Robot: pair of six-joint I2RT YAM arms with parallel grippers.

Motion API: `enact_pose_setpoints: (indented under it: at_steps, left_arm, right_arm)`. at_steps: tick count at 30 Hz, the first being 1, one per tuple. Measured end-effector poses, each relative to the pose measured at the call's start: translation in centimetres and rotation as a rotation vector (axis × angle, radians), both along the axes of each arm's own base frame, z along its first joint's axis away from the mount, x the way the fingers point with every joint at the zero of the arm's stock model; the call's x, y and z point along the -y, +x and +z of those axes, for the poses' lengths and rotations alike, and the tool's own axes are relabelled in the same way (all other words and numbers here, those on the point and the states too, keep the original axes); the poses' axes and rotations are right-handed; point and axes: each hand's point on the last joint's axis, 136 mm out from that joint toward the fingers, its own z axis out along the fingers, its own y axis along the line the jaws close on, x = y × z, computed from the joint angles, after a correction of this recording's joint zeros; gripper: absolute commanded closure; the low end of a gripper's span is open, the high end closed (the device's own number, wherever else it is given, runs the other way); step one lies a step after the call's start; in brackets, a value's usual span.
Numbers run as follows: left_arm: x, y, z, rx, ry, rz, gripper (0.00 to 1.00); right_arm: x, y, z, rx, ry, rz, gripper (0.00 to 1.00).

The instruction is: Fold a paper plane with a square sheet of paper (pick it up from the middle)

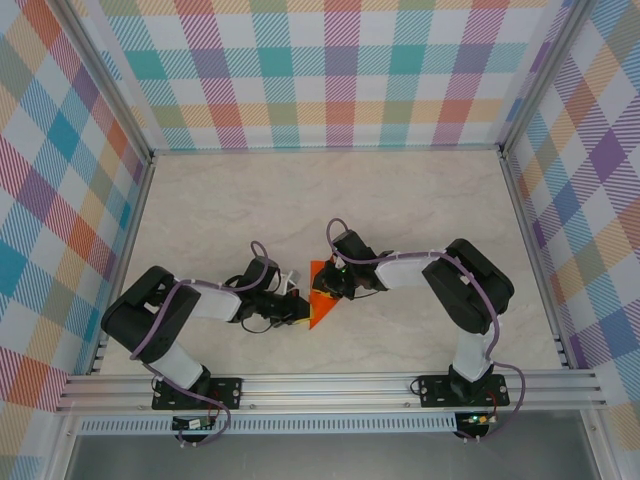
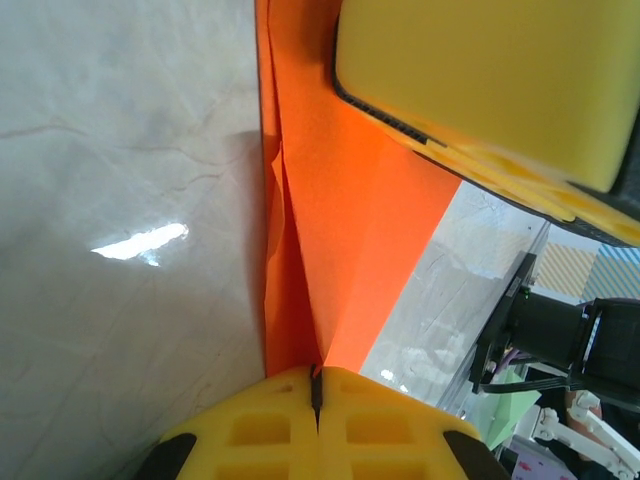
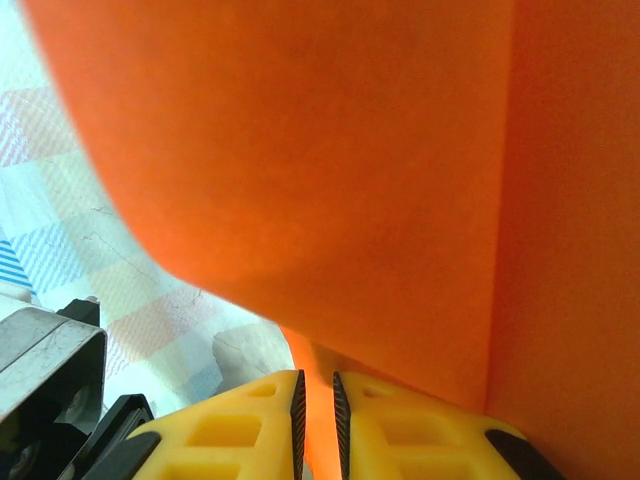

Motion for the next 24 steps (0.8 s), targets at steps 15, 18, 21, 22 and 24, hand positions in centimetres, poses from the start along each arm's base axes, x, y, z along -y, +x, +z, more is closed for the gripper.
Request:
enact_pose_setpoints:
  at_steps: [15, 18, 21, 22, 24]
  left_arm:
    - [0.1, -0.9, -0.2, -0.001, 0.131, -0.087, 1.0]
    - [0.2, -1.0, -0.3, 0.002, 0.149, -0.097, 1.0]
    - [0.3, -1.1, -0.2, 0.007, 0.157, -0.099, 0.94]
    - [0.3, -1.1, -0.2, 0.012, 0.159, -0.1, 0.93]
    - [0.3, -1.1, -0.2, 0.019, 0.165, -0.1, 0.91]
  right_arm:
    - [0.0, 0.0, 0.0, -0.001, -0.001, 0.0, 0.8]
    - [0.0, 0.0, 0.0, -0.001, -0.001, 0.001, 0.8]
    - [0.0, 0.0, 0.0, -0.002, -0.002, 0.001, 0.8]
    - [0.0, 0.0, 0.0, -0.002, -0.002, 0.0, 0.8]
    - [0.0, 0.0, 0.0, -0.002, -0.002, 0.001, 0.8]
